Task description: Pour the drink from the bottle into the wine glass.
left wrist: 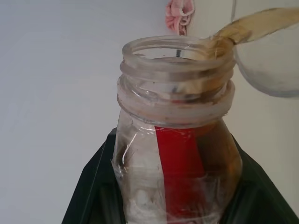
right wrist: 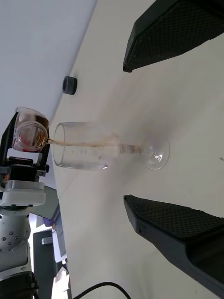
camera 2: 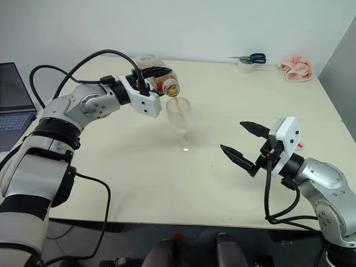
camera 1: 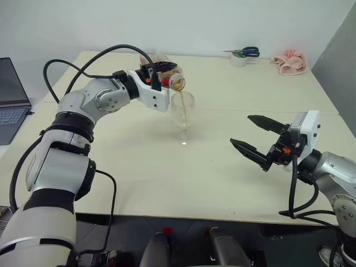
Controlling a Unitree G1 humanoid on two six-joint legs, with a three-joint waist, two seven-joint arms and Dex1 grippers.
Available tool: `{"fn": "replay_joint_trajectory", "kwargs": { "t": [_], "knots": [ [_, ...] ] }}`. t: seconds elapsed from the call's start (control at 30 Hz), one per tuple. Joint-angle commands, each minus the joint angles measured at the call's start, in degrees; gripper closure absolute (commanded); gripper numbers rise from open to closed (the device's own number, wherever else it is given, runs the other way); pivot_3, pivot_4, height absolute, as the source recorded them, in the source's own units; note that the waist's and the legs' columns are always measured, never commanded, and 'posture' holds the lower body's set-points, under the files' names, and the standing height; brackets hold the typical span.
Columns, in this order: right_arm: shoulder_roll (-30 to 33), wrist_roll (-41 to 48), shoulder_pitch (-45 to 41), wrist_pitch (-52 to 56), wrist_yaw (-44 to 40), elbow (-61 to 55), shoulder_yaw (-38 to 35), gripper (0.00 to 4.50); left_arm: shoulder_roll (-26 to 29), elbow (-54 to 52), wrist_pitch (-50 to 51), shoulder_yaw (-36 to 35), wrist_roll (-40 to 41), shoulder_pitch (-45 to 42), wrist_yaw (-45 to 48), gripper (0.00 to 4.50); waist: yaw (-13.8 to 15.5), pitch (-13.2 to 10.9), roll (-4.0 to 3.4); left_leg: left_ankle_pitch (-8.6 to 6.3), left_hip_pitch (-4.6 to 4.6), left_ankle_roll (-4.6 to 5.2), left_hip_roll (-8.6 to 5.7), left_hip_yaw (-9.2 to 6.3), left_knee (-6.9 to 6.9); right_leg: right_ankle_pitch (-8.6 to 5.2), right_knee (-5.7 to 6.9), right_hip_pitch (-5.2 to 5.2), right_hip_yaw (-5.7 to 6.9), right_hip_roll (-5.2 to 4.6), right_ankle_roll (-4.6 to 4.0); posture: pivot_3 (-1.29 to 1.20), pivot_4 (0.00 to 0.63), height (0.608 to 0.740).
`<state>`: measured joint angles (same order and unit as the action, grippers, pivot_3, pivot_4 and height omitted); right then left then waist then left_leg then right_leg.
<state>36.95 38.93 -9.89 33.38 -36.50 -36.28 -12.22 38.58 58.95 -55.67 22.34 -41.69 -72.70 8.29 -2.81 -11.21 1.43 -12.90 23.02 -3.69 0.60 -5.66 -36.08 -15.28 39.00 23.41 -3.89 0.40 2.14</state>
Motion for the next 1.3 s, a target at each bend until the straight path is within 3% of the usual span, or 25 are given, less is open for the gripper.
{"fn": "replay_joint_trajectory", "kwargs": {
  "t": [0.03, 1.3],
  "knots": [
    [0.0, 0.2, -1.0, -1.3, 0.4, -0.9, -0.5, 0.0, 1.4, -0.3, -1.0, 0.2, -0.7, -2.8, -2.8, 2.66, 0.0, 0.0, 0.0, 0.0, 0.0, 0.0, 0.0, 0.0, 0.0, 0.0, 0.0, 0.0, -0.01, 0.0, 0.0, 0.0, 0.15, 0.74],
    [-1.0, -3.3, -2.5, -3.8, 1.3, 1.4, 1.2, 0.0, 2.9, 3.3, -1.7, 3.9, -3.5, -7.3, -7.9, 2.66, 0.0, 0.0, 0.0, 0.0, -0.02, 0.0, -0.01, 0.01, -0.03, 0.04, 0.06, -0.01, 0.0, -0.01, -0.07, 0.0, 0.15, 0.74]
  ]
}}
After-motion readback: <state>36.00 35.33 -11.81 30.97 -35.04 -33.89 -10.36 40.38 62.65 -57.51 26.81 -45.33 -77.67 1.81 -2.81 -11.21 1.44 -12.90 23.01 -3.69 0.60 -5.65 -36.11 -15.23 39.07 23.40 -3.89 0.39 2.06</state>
